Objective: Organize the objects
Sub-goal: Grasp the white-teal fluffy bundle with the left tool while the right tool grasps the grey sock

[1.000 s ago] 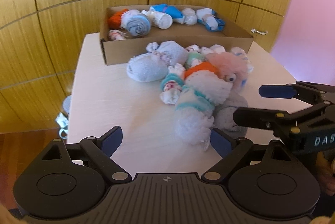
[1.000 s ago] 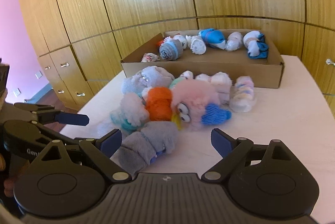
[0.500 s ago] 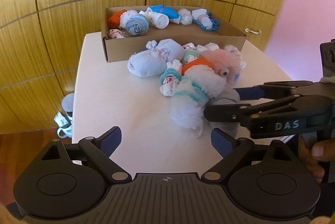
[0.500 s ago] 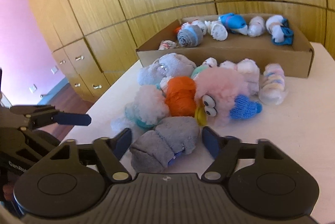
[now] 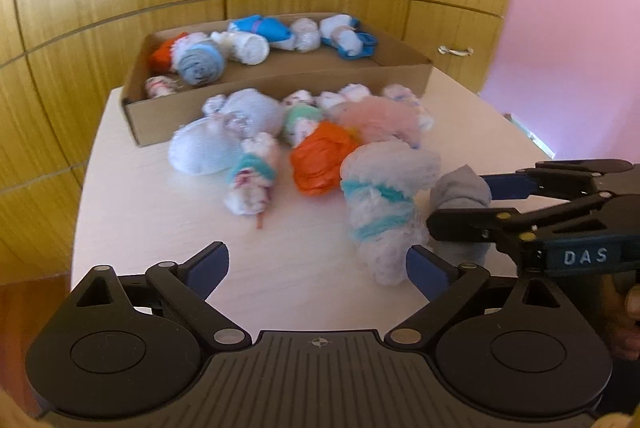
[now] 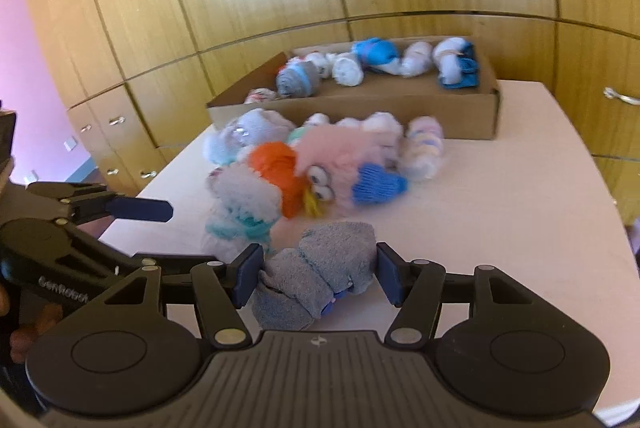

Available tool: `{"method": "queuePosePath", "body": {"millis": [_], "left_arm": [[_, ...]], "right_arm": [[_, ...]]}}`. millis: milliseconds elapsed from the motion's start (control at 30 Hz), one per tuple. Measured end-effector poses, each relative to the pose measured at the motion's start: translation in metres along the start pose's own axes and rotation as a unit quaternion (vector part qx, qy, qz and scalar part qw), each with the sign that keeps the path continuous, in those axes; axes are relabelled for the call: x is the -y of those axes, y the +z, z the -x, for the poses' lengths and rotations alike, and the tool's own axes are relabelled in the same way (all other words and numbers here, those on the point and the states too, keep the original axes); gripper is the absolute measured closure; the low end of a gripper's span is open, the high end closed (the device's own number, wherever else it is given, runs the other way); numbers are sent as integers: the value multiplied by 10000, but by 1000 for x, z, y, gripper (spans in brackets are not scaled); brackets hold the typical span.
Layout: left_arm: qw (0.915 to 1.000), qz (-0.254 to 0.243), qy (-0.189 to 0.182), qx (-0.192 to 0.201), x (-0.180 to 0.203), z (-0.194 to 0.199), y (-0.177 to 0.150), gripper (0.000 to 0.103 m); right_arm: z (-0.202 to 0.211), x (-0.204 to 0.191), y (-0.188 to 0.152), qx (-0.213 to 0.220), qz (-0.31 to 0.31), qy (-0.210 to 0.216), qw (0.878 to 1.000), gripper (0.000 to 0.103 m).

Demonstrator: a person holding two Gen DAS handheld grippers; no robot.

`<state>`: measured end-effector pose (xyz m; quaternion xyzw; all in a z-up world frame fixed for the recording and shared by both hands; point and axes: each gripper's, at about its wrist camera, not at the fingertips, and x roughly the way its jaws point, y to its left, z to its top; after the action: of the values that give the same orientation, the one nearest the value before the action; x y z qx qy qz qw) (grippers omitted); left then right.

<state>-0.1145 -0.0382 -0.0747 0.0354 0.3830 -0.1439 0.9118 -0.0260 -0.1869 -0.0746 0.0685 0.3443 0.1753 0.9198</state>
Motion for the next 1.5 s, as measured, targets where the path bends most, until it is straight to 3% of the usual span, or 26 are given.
{"method": "queuePosePath", "body": {"millis": [267,533,667,800,967,1000,1100,1367,1500], "left_arm": [[9999,-70,-151,-31,17,0,0,5],[9979,298,-534,-216,13,-3,6,5],[9955,620,-644,-302,11,-11,12,6],[9969,498,-541,-288,18,-17,17,8],[9960,498,-663,-333,24,-23,18,20],[9963,463,-622,-361,25,-24,18,29],[9979,317,-439,-355,27,-23,17,38],[9976,356,-452,-379,24,-21,18,34],[9982,286,-396,-347,26,-22,16,41]], "right_arm": [[7,15,-4,89,-111,-127,9998,33],[11,23,-2,161,-268,36,9995,32],[14,28,-6,167,-333,-107,9993,32],[21,24,-10,275,76,-493,9984,32],[29,22,-12,403,471,-806,9948,32],[30,23,-12,416,499,-835,9944,32],[31,27,-12,404,456,-856,9945,32],[25,23,-9,529,510,-549,9958,32],[13,18,-4,438,684,-432,9958,36]]}}
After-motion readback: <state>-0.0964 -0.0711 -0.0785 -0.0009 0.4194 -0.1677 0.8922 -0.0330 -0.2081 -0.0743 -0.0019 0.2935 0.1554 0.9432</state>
